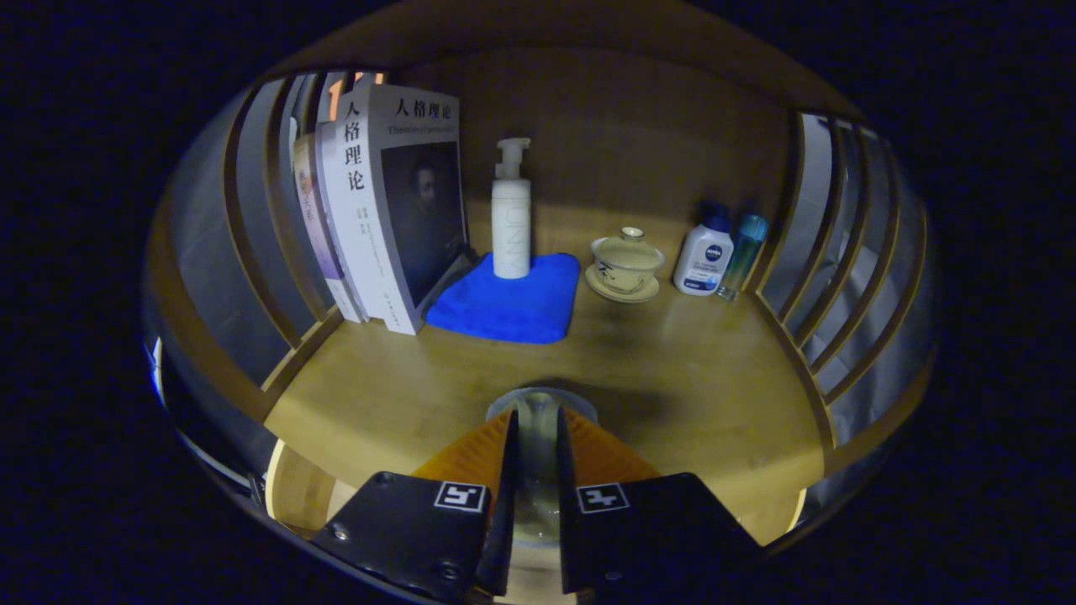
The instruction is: Pull open the drawer, take out the items inside it, and place them on the countertop above the cabinet.
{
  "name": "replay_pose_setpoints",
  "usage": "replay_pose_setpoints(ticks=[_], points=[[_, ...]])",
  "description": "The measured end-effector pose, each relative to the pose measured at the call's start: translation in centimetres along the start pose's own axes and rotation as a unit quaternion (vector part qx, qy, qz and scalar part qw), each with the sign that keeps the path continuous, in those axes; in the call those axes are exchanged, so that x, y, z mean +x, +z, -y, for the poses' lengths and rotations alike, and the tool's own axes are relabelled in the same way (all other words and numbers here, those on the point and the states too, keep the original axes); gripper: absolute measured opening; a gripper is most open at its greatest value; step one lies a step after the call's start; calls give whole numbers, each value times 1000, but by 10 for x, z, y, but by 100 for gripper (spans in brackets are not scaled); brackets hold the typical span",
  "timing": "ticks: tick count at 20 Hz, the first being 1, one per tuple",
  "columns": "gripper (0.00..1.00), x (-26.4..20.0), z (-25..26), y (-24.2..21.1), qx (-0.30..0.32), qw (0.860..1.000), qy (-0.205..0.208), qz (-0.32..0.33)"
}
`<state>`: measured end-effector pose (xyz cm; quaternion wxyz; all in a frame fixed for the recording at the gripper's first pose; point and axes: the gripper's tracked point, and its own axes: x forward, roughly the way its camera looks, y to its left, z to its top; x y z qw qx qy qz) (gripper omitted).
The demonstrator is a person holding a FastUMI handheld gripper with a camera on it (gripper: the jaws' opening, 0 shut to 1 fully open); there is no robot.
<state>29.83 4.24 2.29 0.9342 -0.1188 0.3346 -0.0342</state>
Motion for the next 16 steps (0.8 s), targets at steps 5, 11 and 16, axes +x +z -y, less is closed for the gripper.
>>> replay_pose_setpoints(ticks=[5,11,16], points=[[51,-3,-7,-4,3,1000,14,18],[60,-8,-6,-5,25,999,20,33],[62,-10,0,1,29,998,15,50]])
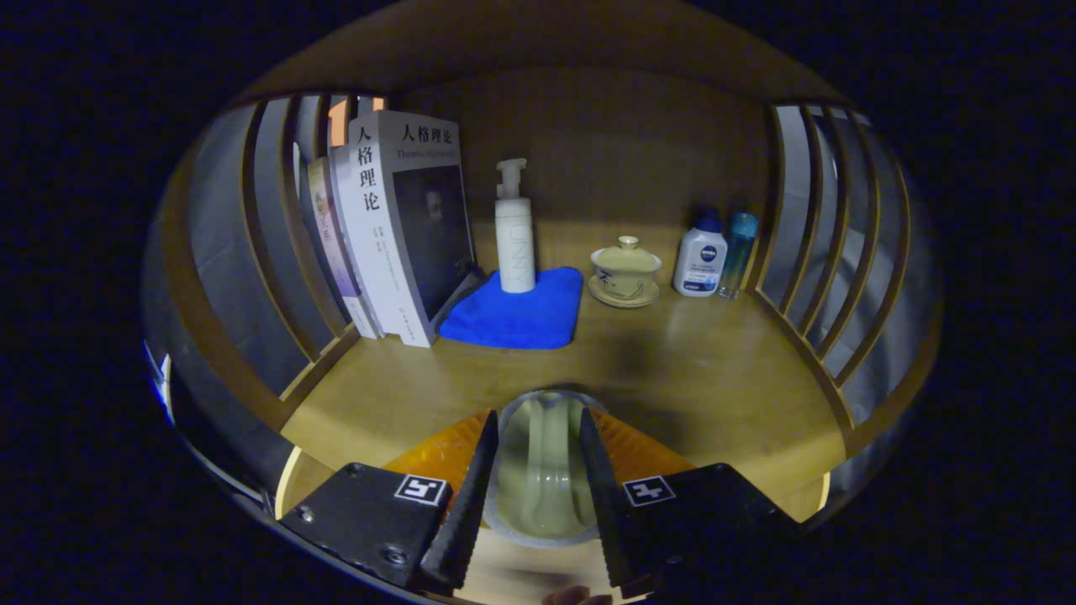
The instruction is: Pull open the drawer, take out the items inside it, and place them on the countertop above the cabinet.
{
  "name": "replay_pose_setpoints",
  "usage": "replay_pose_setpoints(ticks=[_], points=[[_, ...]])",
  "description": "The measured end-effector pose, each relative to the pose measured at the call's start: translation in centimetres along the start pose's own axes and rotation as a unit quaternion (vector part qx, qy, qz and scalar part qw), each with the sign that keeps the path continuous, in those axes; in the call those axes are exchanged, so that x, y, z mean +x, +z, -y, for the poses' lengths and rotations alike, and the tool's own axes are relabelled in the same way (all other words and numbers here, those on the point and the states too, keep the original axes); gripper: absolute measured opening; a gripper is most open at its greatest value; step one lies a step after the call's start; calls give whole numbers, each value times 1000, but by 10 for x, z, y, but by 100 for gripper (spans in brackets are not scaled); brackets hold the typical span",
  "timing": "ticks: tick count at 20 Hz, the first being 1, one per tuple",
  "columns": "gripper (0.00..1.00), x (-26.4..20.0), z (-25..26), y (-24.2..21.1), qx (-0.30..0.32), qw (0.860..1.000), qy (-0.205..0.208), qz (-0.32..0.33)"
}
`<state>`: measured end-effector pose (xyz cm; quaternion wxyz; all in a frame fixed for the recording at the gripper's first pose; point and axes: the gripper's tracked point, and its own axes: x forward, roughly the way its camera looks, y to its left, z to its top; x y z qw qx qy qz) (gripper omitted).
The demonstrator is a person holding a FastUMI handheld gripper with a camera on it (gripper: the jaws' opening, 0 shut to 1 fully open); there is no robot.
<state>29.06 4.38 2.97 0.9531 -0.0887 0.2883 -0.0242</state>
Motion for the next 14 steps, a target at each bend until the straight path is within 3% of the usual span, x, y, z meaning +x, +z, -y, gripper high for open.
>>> replay_pose_setpoints(ticks=[11,14], points=[[63,-45,-6,-6,-11,998,4,69],[80,-65,-3,-21,-24,995,-1,93]])
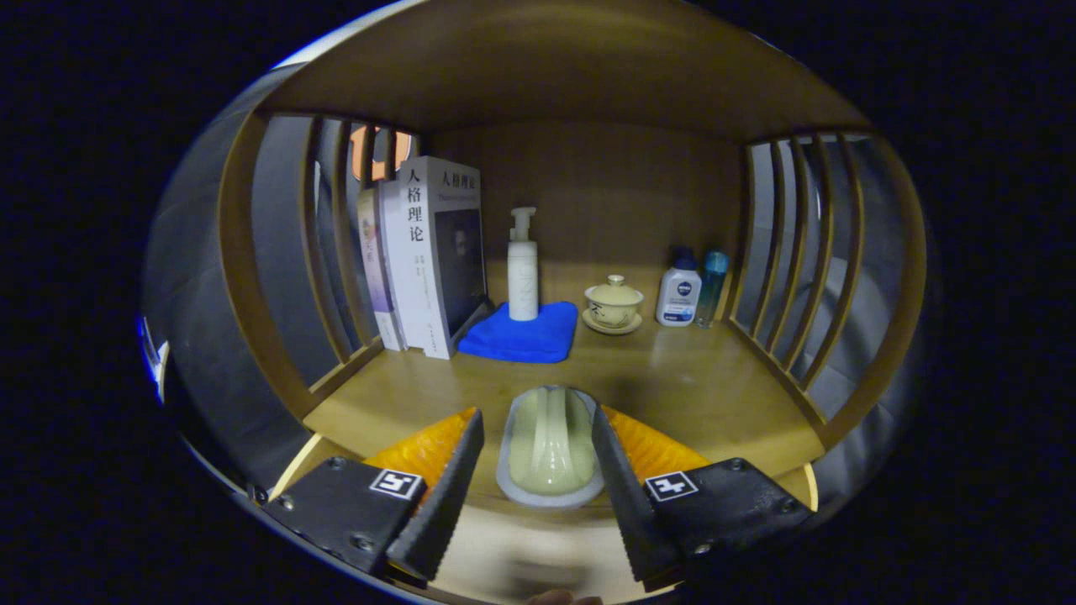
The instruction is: Pull open the drawer, take out the items inside it, and place them on the countertop above the cabinet.
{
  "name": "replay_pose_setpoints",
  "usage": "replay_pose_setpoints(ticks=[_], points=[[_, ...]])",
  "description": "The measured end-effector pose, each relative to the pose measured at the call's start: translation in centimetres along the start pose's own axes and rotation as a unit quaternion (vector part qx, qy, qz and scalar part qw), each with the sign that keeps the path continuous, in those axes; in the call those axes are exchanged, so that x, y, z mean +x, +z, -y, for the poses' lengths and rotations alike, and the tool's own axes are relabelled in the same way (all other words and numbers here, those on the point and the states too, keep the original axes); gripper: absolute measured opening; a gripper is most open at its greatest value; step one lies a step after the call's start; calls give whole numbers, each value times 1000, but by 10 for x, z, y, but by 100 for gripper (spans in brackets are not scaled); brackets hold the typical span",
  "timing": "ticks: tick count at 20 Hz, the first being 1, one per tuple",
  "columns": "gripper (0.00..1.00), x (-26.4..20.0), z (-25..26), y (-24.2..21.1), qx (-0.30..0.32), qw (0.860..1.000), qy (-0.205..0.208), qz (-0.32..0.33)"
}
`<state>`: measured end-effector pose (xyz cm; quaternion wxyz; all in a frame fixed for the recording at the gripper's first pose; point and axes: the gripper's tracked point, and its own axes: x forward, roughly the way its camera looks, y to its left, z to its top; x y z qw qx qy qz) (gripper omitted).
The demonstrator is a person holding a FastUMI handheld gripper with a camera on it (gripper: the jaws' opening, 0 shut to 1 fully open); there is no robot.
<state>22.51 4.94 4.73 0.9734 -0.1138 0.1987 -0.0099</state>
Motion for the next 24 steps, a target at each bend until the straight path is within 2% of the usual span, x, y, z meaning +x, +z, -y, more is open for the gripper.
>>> replay_pose_setpoints(ticks=[2,11,15,24], points=[[88,-14,6,-11,-11,1000,-11,15],[88,-101,0,-38,-3,995,-17,100],[100,-135,-2,-63,13,993,-18,116],[100,-178,-4,-137,25,990,-37,135]])
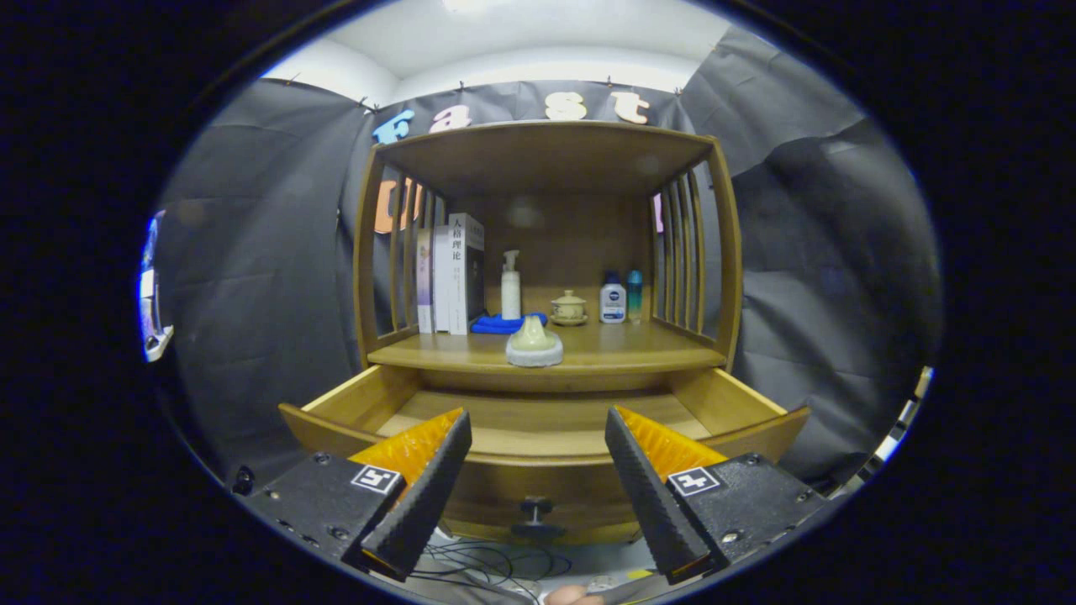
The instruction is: Pull open the drawer, take out the items inside it, and place them on the countertop above the cabinet.
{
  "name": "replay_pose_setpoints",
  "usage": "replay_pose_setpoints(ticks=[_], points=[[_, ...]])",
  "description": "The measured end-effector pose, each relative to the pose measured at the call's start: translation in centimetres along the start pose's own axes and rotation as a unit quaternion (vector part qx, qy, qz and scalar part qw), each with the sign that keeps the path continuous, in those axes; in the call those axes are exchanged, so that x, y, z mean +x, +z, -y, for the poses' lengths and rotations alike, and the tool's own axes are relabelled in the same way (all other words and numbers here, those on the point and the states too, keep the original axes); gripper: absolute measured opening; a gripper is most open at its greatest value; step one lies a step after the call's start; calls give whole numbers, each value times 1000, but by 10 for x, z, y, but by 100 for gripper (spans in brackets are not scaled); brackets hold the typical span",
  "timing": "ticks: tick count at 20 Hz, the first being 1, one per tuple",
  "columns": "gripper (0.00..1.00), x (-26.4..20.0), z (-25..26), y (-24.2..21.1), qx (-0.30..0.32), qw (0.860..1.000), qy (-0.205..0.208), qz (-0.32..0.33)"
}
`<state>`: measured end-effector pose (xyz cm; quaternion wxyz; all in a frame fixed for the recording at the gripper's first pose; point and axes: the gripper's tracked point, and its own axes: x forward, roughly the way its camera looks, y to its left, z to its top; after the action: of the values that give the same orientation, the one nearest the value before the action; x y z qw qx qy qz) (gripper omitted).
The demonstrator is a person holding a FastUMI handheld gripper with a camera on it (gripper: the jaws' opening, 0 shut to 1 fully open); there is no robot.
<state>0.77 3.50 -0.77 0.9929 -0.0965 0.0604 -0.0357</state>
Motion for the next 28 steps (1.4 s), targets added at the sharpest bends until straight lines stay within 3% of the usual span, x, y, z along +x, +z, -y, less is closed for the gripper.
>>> replay_pose_setpoints(ticks=[14,28], points=[[100,18,-2,-59,13,1000,-13,-25],[100,34,-5,-58,11,1000,-25,-8]])
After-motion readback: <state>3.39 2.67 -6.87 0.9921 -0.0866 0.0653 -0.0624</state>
